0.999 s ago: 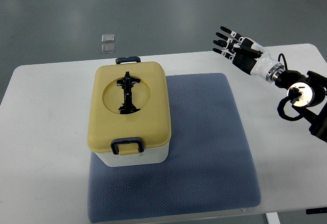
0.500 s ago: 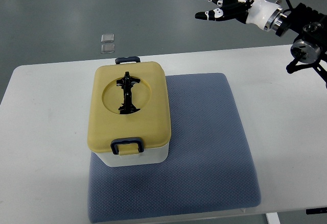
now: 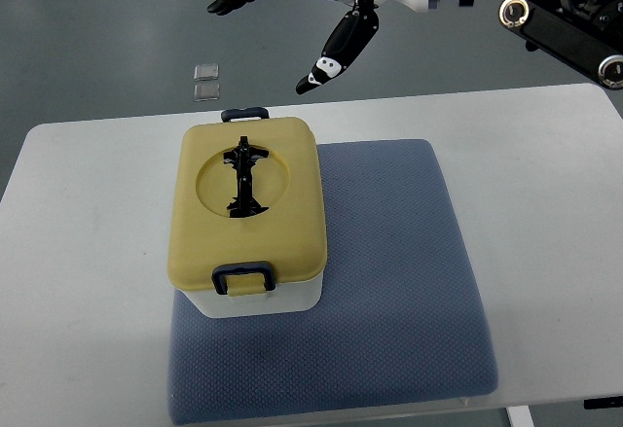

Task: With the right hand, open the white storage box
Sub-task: 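Move the right hand over the box lid and lower it toward the black handle, then close the right hand fingers around the black lid handle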

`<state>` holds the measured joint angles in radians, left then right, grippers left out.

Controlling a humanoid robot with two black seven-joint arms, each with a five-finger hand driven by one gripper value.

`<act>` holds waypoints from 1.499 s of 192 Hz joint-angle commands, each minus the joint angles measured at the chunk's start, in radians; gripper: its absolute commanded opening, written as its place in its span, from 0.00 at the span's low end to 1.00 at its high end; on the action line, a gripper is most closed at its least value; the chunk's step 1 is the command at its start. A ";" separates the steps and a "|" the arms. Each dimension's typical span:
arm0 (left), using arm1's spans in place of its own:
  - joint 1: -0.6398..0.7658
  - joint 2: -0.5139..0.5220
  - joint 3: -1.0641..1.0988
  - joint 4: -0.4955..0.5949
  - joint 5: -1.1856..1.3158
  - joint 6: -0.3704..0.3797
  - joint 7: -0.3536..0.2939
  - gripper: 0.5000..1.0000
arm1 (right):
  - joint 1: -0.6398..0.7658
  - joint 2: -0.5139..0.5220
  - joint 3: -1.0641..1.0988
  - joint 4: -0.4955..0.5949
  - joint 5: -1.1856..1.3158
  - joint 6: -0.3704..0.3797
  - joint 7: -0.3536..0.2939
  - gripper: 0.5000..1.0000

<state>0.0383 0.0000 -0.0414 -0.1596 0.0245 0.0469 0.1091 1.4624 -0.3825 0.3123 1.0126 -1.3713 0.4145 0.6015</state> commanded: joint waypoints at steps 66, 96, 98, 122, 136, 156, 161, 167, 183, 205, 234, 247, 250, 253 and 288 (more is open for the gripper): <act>0.000 0.000 0.000 0.000 0.000 0.001 0.000 1.00 | 0.265 0.211 -0.351 0.000 -0.161 -0.019 0.009 0.86; 0.000 0.000 0.000 0.000 0.000 -0.001 0.000 1.00 | 0.285 0.243 -0.432 -0.015 -0.212 -0.066 0.009 0.85; 0.000 0.000 0.000 0.000 0.000 -0.001 0.000 1.00 | 0.285 0.243 -0.435 -0.015 -0.215 -0.071 0.009 0.85; 0.000 0.000 0.000 0.002 0.000 0.001 0.000 1.00 | 0.274 0.264 -0.443 -0.023 -0.224 -0.091 0.009 0.84; 0.000 0.000 0.000 0.000 0.000 -0.001 0.000 1.00 | 0.265 0.267 -0.443 -0.029 -0.233 -0.103 0.009 0.82; 0.000 0.000 0.000 0.000 0.000 0.001 0.000 1.00 | 0.248 0.266 -0.449 -0.034 -0.249 -0.129 0.009 0.80; 0.000 0.000 0.000 0.002 0.000 0.001 0.000 1.00 | 0.246 0.266 -0.452 -0.035 -0.249 -0.134 0.009 0.80; 0.000 0.000 0.000 0.002 0.000 -0.001 0.000 1.00 | 0.242 0.266 -0.452 -0.037 -0.249 -0.140 0.009 0.79; 0.000 0.000 0.000 0.002 0.000 -0.001 0.000 1.00 | 0.239 0.266 -0.453 -0.037 -0.250 -0.148 0.009 0.73; 0.000 0.000 0.000 0.000 0.000 0.001 0.000 1.00 | 0.228 0.266 -0.453 -0.037 -0.250 -0.155 0.009 0.65; 0.000 0.000 0.000 0.002 0.000 0.001 0.000 1.00 | 0.213 0.266 -0.458 -0.039 -0.252 -0.183 0.009 0.48; 0.000 0.000 0.000 0.000 0.000 0.001 0.000 1.00 | 0.210 0.263 -0.456 -0.039 -0.258 -0.191 0.009 0.36; 0.000 0.000 0.000 0.002 0.000 -0.001 0.000 1.00 | 0.210 0.263 -0.456 -0.039 -0.259 -0.191 0.009 0.34; 0.000 0.000 0.000 0.000 0.000 -0.001 0.000 1.00 | 0.210 0.263 -0.456 -0.039 -0.258 -0.191 0.009 0.31; 0.000 0.000 0.000 0.000 0.000 -0.001 0.000 1.00 | 0.210 0.257 -0.449 -0.040 -0.255 -0.204 0.009 0.00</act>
<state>0.0383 0.0000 -0.0414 -0.1590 0.0245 0.0465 0.1086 1.6722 -0.1226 -0.1426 0.9732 -1.6289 0.2217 0.6108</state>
